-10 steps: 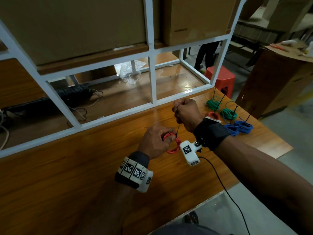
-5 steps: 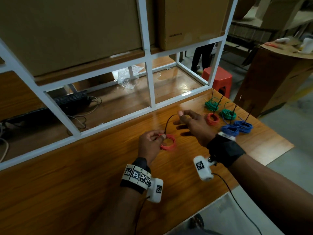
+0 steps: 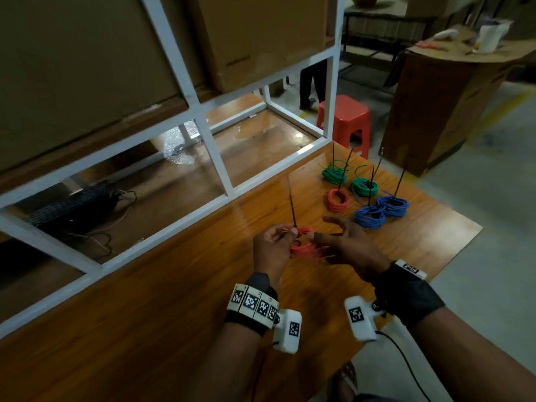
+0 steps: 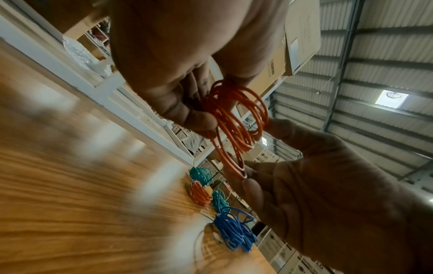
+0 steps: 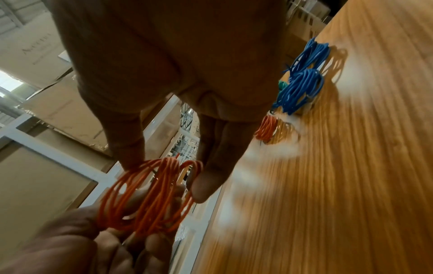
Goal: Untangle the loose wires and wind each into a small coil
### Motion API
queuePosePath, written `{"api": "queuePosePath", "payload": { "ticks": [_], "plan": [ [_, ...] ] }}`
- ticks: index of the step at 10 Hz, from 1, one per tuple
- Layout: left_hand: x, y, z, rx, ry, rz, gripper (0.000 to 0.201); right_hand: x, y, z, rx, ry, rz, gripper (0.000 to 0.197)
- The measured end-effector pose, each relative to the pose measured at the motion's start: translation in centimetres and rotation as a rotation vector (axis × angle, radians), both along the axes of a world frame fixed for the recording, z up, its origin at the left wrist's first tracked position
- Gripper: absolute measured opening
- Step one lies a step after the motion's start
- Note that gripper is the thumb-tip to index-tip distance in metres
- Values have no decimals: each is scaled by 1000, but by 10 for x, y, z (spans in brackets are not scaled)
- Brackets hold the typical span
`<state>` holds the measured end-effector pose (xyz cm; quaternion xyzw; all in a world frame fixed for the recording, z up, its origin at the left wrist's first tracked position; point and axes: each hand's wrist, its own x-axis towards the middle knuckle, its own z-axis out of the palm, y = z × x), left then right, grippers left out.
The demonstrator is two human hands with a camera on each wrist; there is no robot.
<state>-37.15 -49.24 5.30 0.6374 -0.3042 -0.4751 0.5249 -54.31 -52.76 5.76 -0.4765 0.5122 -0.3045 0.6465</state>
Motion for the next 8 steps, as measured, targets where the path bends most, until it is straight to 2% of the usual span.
{"api": "queuePosePath", "payload": {
  "ticks": [1, 2, 3, 4, 5, 6, 7, 8],
  "plan": [
    [-12, -17, -7, 76, -4, -46, 16, -19, -23, -8, -25, 39, -79, 46],
    [-18, -27, -18, 153, -75, -71, 32, -41, -49, -29, -65, 105, -163, 32],
    [-22, -29, -32, 218, -94, -55, 31, -54, -68, -48, -94, 187, -214, 29],
    [-25, -23, -46, 281, -102, 10, 31, -55, -78, -64, -157, 305, -161, 24],
    [-29, -13, -55, 279, -101, 59, 28, -53, -81, -77, -258, 413, -74, 39],
    [-35, 0, -55, 242, -86, 111, 21, -54, -78, -79, -348, 510, -54, 41],
    [-41, 21, -52, 224, -65, 117, 22, -59, -68, -72, -431, 646, -52, 60],
    [-44, 48, -53, 206, -85, 132, 21, -68, -44, -69, -478, 688, -30, 67]
  ]
}}
